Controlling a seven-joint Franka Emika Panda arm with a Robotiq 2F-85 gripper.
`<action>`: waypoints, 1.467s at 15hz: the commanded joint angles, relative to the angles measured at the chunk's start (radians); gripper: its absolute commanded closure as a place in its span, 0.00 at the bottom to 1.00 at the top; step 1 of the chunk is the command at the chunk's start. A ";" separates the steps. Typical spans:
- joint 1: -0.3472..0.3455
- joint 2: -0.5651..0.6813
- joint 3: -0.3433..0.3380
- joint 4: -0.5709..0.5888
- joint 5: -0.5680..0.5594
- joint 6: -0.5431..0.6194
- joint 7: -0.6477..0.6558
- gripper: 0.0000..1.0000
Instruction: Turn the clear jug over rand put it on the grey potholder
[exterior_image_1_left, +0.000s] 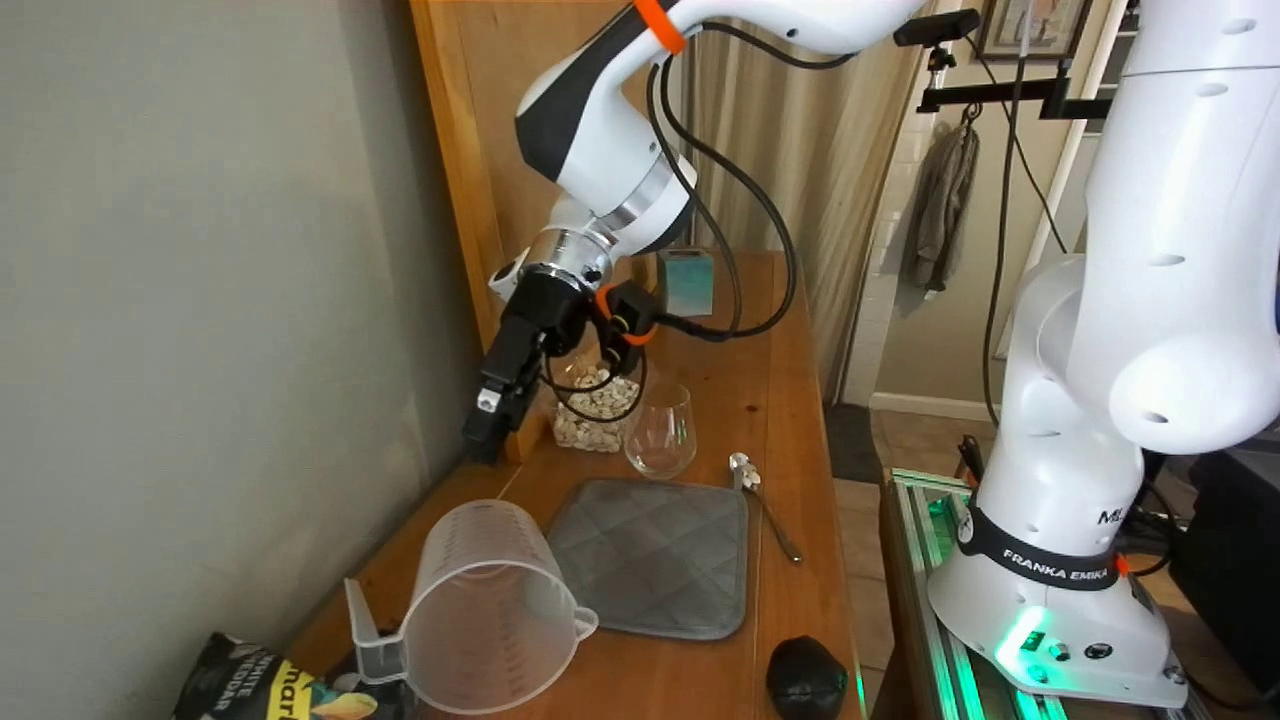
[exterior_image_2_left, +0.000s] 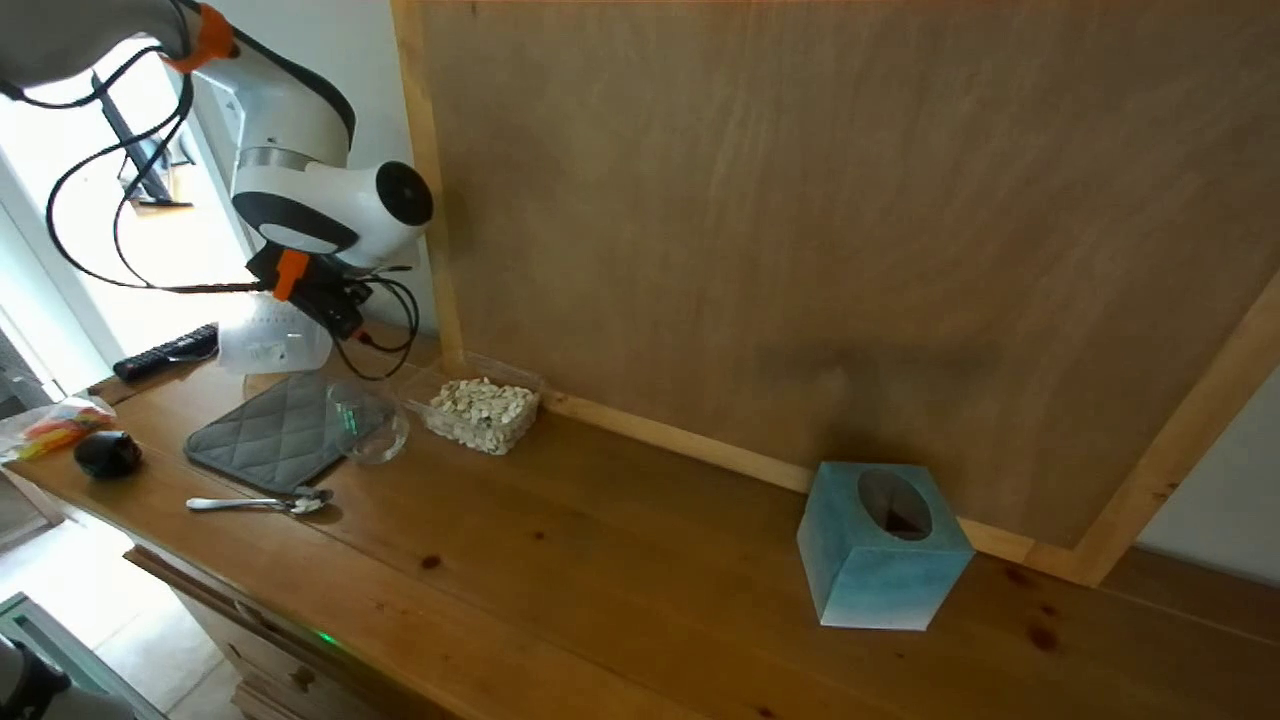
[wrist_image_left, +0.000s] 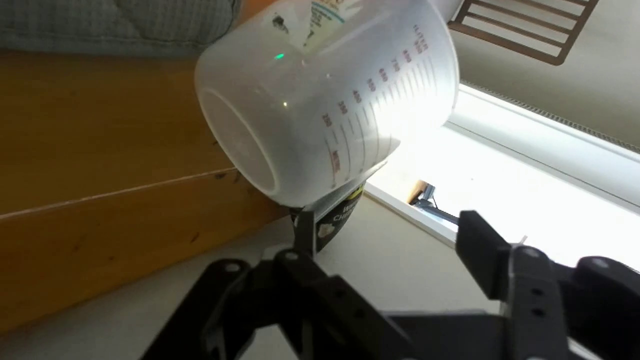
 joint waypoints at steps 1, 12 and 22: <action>0.022 -0.077 0.025 -0.034 -0.071 0.110 0.093 0.01; 0.154 -0.120 0.204 -0.012 -0.777 0.272 0.872 0.00; 0.205 -0.115 0.282 0.109 -1.292 -0.049 1.250 0.00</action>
